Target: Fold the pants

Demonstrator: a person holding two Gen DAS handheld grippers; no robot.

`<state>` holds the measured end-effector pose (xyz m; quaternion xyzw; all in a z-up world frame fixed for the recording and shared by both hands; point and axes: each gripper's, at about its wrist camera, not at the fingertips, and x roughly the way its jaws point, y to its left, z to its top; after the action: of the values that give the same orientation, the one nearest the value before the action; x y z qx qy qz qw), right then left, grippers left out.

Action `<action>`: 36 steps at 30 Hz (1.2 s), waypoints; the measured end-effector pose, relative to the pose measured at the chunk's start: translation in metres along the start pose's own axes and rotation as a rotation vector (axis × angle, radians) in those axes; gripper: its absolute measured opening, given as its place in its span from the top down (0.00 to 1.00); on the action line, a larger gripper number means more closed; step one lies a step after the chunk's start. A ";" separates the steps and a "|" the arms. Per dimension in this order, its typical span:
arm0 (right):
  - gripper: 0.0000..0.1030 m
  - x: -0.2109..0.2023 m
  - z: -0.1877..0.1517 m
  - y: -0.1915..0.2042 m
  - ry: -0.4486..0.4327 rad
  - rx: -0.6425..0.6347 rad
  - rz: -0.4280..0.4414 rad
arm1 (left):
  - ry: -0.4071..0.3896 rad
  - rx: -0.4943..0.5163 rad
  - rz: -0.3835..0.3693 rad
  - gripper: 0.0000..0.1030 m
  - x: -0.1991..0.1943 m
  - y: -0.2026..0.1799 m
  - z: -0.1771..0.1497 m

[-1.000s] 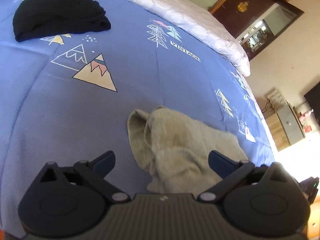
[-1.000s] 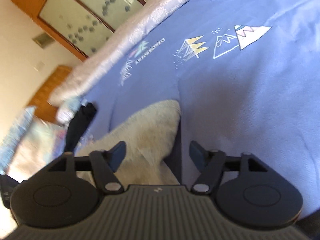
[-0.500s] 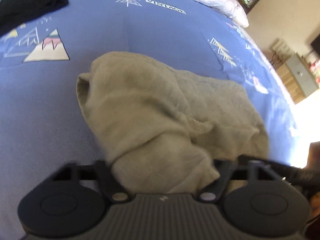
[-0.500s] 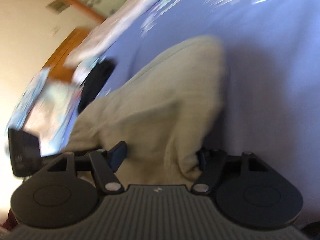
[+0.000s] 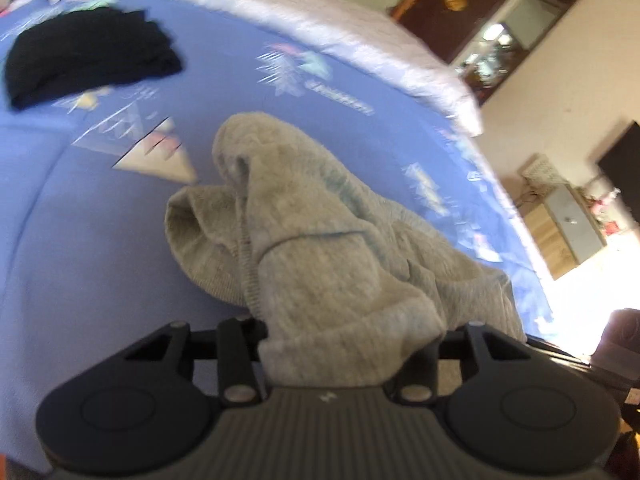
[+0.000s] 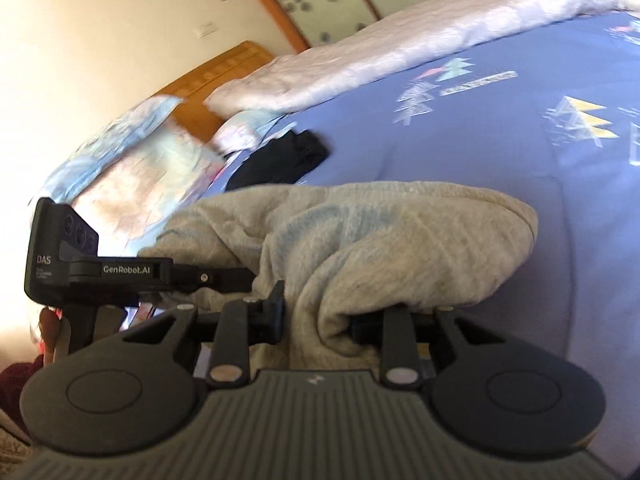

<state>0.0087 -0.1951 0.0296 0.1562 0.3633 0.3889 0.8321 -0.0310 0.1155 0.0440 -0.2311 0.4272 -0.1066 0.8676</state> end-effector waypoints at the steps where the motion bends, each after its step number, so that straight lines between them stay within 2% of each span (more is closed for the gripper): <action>1: 0.70 0.010 -0.005 0.000 0.035 0.008 -0.005 | 0.030 -0.025 0.021 0.60 0.006 0.009 -0.004; 2: 0.70 0.019 -0.009 -0.003 0.075 0.018 -0.012 | 0.064 -0.044 0.042 0.59 0.013 0.015 -0.008; 3: 0.70 0.029 -0.013 -0.006 0.121 0.030 -0.021 | 0.101 -0.063 0.062 0.54 0.022 0.023 -0.013; 4: 0.70 0.039 -0.019 -0.009 0.169 0.045 -0.036 | 0.123 -0.087 0.074 0.42 0.029 0.032 -0.019; 6: 0.67 0.046 -0.027 -0.014 0.202 0.055 -0.055 | 0.106 -0.110 0.034 0.40 0.025 0.040 -0.020; 9: 0.41 0.038 -0.020 -0.027 0.188 0.127 -0.037 | 0.075 -0.119 0.051 0.29 0.021 0.046 -0.009; 10: 0.32 0.032 -0.020 -0.032 0.165 0.154 -0.043 | 0.073 -0.121 0.045 0.29 0.021 0.048 -0.006; 11: 0.26 0.027 -0.018 -0.038 0.132 0.180 -0.061 | 0.073 -0.126 0.035 0.29 0.023 0.048 -0.003; 13: 0.23 0.018 -0.019 -0.048 0.090 0.234 -0.094 | 0.082 -0.121 0.022 0.36 0.030 0.047 0.001; 14: 0.23 0.019 -0.018 -0.055 0.084 0.273 -0.082 | 0.087 -0.108 0.028 0.40 0.035 0.044 0.002; 15: 0.23 0.023 -0.018 -0.060 0.090 0.314 -0.059 | 0.089 -0.092 0.031 0.48 0.038 0.040 0.001; 16: 0.35 0.031 -0.019 -0.063 0.114 0.343 -0.033 | 0.092 -0.080 0.028 0.52 0.041 0.037 0.001; 17: 0.65 0.041 -0.018 -0.061 0.155 0.350 -0.013 | 0.091 -0.075 0.016 0.53 0.038 0.033 0.002; 19: 0.71 0.051 -0.003 -0.049 0.202 0.296 -0.032 | 0.074 -0.066 -0.038 0.54 0.030 0.027 0.014; 21: 0.74 0.048 0.027 -0.032 0.178 0.162 -0.036 | 0.039 -0.034 -0.062 0.54 0.022 0.019 0.038; 24: 0.75 0.047 0.085 -0.013 0.077 0.009 -0.048 | -0.040 0.014 -0.065 0.54 0.017 0.008 0.090; 29: 0.75 0.068 0.190 -0.012 -0.106 -0.145 -0.090 | -0.211 0.136 -0.020 0.51 0.035 -0.012 0.196; 33: 0.75 0.102 0.258 -0.037 -0.202 -0.235 -0.142 | -0.298 0.196 0.050 0.46 0.085 -0.022 0.281; 35: 0.73 0.135 0.289 -0.056 -0.236 -0.272 -0.188 | -0.342 0.240 0.115 0.40 0.125 -0.021 0.319; 36: 0.69 0.160 0.305 -0.071 -0.244 -0.263 -0.205 | -0.363 0.264 0.159 0.30 0.149 -0.017 0.334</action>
<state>0.3368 -0.1127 0.1234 0.0543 0.2199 0.3242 0.9185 0.3239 0.1474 0.1258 -0.0969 0.2633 -0.0494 0.9586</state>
